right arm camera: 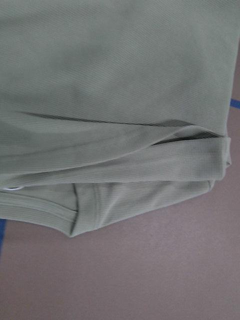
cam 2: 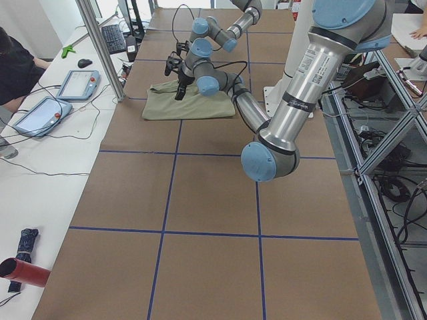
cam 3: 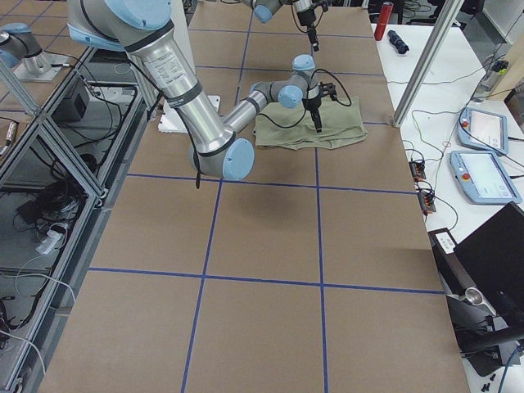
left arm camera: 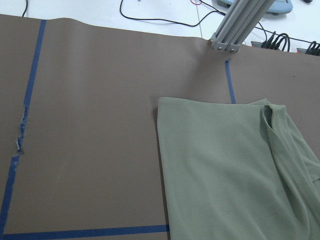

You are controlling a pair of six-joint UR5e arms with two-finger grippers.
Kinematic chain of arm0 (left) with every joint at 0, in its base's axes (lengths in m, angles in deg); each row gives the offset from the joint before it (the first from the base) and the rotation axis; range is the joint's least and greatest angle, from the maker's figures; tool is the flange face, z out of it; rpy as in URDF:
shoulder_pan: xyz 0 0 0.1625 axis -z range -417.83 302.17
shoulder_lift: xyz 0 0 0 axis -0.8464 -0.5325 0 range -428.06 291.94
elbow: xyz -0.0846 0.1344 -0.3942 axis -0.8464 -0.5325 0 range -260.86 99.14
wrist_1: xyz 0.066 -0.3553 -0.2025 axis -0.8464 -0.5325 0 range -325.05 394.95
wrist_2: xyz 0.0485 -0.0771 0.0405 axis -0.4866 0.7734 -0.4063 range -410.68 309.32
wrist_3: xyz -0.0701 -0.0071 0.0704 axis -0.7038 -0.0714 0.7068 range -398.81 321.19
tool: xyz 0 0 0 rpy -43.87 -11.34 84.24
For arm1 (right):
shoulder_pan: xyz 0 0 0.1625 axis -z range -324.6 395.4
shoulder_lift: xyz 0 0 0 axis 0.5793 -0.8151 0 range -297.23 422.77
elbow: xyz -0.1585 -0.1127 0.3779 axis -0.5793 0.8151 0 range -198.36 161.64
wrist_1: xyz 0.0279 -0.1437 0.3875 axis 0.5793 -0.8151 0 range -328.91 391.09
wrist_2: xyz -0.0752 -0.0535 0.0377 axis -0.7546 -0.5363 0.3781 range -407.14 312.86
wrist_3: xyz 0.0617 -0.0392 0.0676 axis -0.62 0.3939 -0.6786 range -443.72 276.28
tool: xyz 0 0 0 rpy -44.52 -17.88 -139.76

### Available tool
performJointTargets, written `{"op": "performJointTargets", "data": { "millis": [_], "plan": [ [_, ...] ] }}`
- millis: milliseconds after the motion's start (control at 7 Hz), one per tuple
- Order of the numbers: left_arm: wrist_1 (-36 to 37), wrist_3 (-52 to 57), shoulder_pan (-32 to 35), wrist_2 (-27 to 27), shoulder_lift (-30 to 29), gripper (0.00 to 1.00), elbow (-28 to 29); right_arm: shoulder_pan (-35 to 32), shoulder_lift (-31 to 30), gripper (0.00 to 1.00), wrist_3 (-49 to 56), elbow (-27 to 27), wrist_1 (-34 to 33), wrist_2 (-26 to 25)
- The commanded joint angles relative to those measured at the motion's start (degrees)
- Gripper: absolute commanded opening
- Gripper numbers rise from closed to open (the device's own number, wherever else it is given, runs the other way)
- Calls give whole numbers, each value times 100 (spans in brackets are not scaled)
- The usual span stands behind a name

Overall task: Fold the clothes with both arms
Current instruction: 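Move the right gripper to the shirt's far corner and grasp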

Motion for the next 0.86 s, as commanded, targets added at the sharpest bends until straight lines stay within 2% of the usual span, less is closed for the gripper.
{"op": "performJointTargets", "data": {
  "millis": [0, 143, 286, 429, 714],
  "plan": [
    [-6, -3, 2, -28, -20, 99, -59, -253, 840, 100, 258, 1511, 523, -16],
    [-6, -3, 2, -37, -20, 99, -94, -271, 1034, 100, 267, 1847, 629, -77],
    [-6, -3, 2, -46, -20, 99, -111, -263, 1323, 95, 294, 2442, 978, -199],
    [-6, -3, 2, -46, -29, 99, -120, -271, 1570, 79, 303, 2901, 1226, -253],
    [-6, -47, 2, -46, -29, 99, -199, -254, 1678, 38, 311, 3107, 1402, -201]
  ]
}}
